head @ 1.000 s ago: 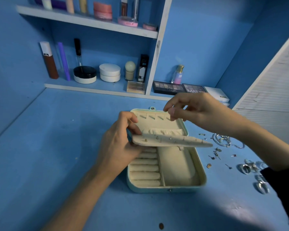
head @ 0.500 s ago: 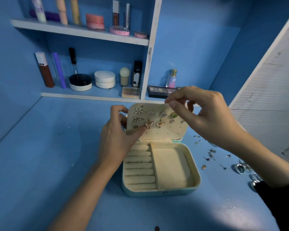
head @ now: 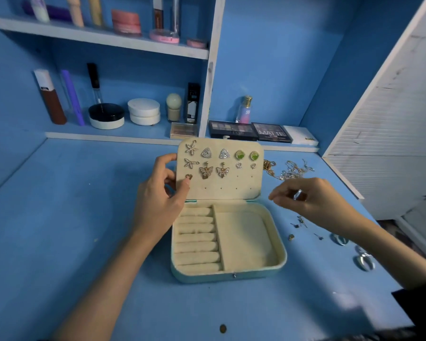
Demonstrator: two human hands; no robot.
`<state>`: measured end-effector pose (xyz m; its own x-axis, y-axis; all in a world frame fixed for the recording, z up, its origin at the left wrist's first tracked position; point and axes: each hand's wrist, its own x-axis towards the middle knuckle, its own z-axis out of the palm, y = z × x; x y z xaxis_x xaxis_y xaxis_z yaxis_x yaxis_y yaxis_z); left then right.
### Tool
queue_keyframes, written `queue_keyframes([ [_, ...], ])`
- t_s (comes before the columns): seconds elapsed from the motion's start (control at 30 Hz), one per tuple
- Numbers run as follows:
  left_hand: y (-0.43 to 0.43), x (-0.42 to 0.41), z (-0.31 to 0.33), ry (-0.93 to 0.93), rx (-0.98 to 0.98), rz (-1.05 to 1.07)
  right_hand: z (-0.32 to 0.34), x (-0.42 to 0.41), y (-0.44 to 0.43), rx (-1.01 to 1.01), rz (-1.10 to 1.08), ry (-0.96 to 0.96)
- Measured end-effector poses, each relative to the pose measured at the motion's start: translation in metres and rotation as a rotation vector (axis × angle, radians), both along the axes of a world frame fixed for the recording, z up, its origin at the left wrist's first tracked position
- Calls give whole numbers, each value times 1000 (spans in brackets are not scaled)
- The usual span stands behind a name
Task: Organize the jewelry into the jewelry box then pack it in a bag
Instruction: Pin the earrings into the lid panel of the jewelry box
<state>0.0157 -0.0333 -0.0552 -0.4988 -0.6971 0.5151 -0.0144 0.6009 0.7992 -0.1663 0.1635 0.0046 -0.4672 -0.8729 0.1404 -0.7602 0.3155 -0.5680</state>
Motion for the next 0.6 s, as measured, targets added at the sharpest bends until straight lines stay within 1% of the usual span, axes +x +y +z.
queue_keyframes([
  [0.17, -2, -1, -2, -31, -14, 0, -2, -7, 20, 229, 95, 111],
  [0.27, -4, -1, -3, -51, -4, -6, -2, -10, 27, 307, 150, 171],
  [0.4, -3, 0, -3, -53, -4, -8, -3, -19, 33, 329, 158, 204],
  [0.6, -4, 0, -4, -48, -14, -15, -3, -17, 36, 340, 228, 166],
])
